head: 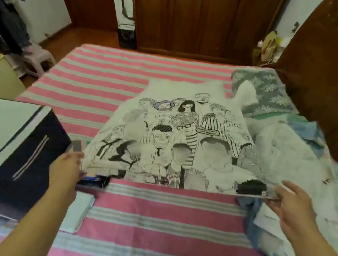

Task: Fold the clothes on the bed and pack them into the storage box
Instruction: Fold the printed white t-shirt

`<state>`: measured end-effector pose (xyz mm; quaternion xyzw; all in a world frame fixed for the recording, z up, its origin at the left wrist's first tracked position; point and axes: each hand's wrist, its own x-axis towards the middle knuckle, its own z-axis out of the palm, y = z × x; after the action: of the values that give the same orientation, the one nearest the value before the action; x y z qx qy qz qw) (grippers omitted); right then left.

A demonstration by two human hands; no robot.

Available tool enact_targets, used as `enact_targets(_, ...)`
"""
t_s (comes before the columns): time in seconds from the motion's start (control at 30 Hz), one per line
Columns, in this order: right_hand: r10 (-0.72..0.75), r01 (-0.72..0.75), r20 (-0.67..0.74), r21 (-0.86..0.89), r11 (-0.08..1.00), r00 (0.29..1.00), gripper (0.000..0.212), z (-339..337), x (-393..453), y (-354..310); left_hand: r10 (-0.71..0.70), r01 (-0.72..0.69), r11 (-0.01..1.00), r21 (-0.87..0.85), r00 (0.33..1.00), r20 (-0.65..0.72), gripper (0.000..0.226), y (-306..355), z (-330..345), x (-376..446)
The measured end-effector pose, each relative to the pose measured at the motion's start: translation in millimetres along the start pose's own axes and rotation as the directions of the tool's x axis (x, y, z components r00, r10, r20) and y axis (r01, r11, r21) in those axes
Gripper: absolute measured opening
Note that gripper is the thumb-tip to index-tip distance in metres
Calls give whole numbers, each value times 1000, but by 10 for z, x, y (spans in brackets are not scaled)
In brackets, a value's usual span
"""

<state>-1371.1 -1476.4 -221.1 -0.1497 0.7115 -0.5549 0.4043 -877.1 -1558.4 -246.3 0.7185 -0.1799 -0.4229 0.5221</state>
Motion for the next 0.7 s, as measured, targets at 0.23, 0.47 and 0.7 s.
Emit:
enact_targets(0.23,450,-456,-77,-186,870,890,16,-181,708,2471,-337,315,847,429,941,-25,27,-2522,-196,525)
enact_targets(0.47,546,-575,-182,-210,791,818,17,-222,901,3995,-374,395,763,511,915,-150,29,-3878,-571,791)
enact_targets(0.7,317,-386,-227,-631,673,921,12,-367,556,3767,-101,186,617,765,982,-158,21,-3540,-849,577)
